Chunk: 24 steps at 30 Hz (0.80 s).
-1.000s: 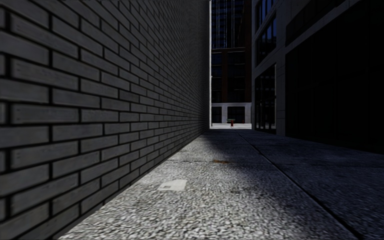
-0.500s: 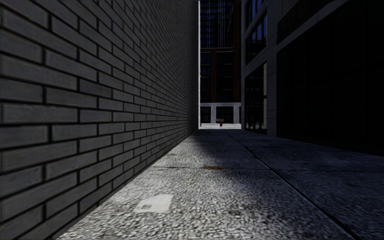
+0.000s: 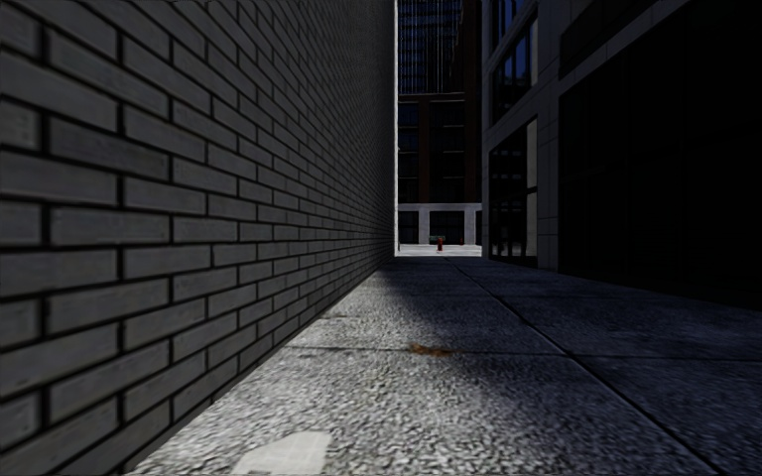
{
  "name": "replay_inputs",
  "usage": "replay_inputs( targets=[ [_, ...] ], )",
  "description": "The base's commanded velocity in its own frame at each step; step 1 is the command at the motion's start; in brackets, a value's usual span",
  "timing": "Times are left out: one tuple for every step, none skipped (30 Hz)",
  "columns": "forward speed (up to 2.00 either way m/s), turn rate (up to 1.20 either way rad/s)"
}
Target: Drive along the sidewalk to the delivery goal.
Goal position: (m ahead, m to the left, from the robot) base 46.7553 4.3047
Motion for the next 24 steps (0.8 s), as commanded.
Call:
replay_inputs(
  targets=[
    [0.99, -1.19],
    [0.99, 0.00],
    [0.99, 0.00],
    [0.99, 0.00],
    [0.99, 0.00],
    [0.99, 0.00],
    [0.99, 0.00],
    [0.99, 0.00],
    [0.99, 0.00],
    [0.99, 0.00],
    [0.99, 0.00],
    [0.99, 0.00],
    [0.99, 0.00],
    [0.99, 0.00],
    [0.99, 0.00],
    [0.99, 0.00],
    [0.99, 0.00],
    [0.99, 0.00],
    [0.99, 0.00],
    [0.99, 0.00],
    [0.99, -0.61],
    [0.99, -1.20],
    [0.99, -1.20],
    [0.99, -1.20]
  ],
)
